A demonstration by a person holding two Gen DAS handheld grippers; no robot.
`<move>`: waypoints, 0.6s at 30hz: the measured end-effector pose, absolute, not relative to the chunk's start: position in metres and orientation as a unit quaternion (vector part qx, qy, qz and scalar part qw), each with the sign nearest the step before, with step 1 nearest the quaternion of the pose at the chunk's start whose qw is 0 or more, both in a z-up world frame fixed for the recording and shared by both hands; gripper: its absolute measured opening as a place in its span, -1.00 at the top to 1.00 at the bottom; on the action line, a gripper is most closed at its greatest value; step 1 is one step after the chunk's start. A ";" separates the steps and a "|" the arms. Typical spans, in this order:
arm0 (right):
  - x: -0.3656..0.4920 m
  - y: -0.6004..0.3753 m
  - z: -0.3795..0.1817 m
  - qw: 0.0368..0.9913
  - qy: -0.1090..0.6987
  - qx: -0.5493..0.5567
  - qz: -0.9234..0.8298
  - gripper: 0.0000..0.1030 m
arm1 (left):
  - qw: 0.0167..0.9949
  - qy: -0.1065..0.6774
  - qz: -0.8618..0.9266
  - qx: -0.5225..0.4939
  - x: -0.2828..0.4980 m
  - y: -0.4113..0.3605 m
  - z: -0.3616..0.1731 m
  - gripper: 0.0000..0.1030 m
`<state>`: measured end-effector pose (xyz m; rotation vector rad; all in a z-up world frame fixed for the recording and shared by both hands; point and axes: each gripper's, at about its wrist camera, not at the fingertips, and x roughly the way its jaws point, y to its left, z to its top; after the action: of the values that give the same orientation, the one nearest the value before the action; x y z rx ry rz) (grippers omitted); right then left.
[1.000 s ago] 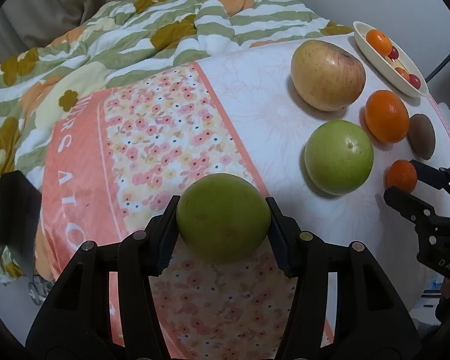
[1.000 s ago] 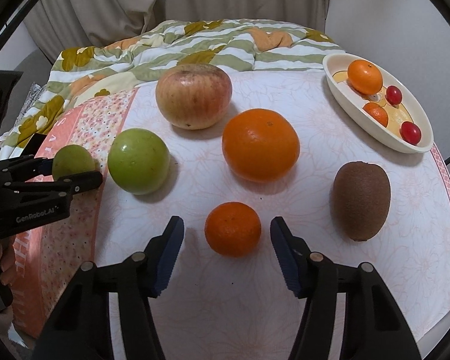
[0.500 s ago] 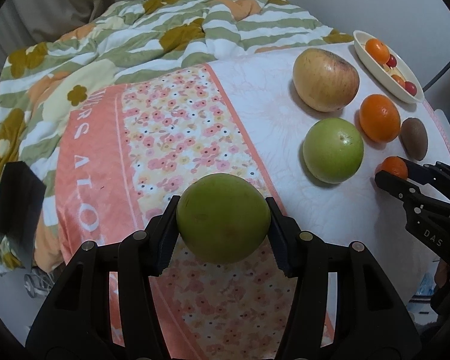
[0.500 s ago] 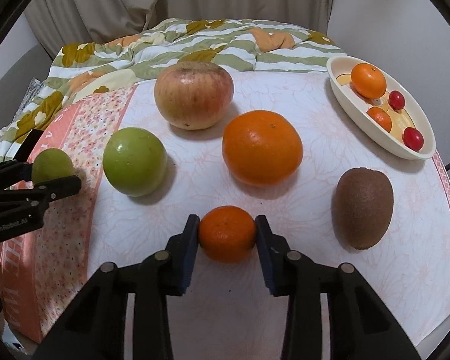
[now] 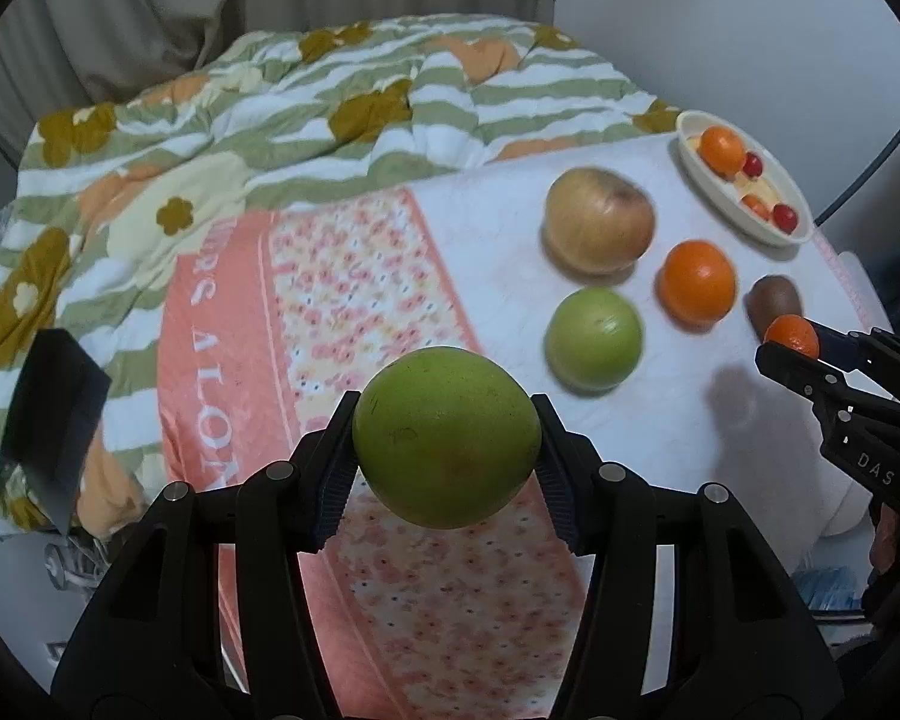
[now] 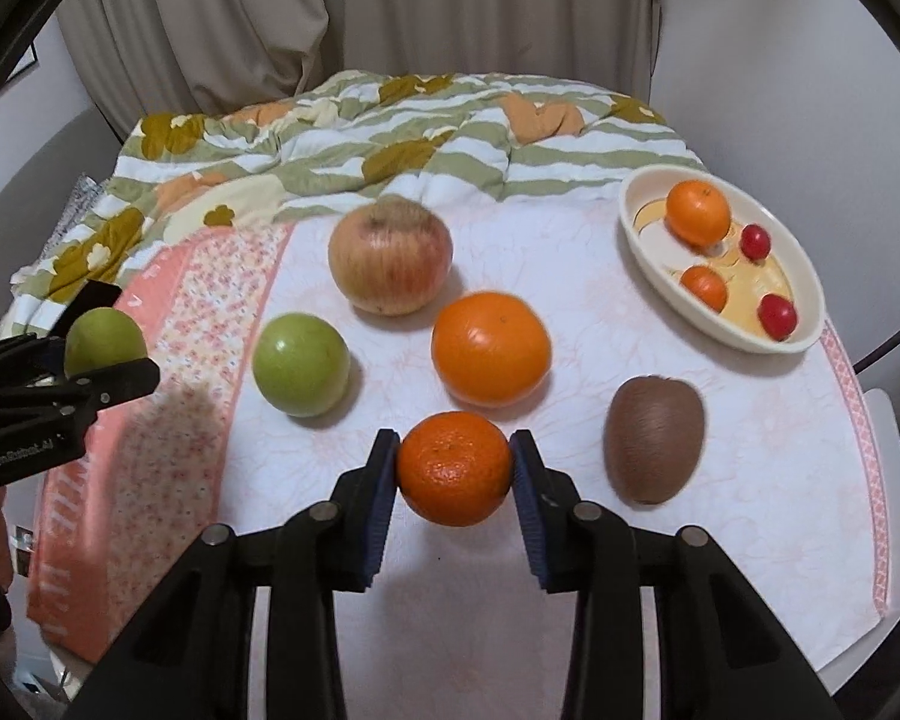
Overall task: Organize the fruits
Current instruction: 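Carry the pomelo to the plate and open the left tool while the right tool carries the mandarin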
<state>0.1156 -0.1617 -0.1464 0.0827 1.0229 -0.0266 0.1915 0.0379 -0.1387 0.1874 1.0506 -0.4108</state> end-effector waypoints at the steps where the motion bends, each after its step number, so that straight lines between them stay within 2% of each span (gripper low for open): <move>1: 0.116 -0.164 -0.143 0.872 0.488 0.040 -0.012 0.34 | 0.844 0.492 -0.195 0.089 0.189 0.034 -0.131 -0.19; 8: 0.109 -0.195 -0.112 0.880 0.472 0.051 -0.003 0.34 | 0.858 0.471 -0.190 0.082 0.182 0.003 -0.097 -0.19; 18: 0.104 -0.278 -0.083 0.887 0.459 0.026 0.027 0.34 | 0.873 0.454 -0.168 0.051 0.174 -0.081 -0.066 -0.19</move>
<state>0.1041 -0.2776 -0.0828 0.0544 0.9549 0.0555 0.1737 -0.0808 -0.0661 0.1073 0.9494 -0.3502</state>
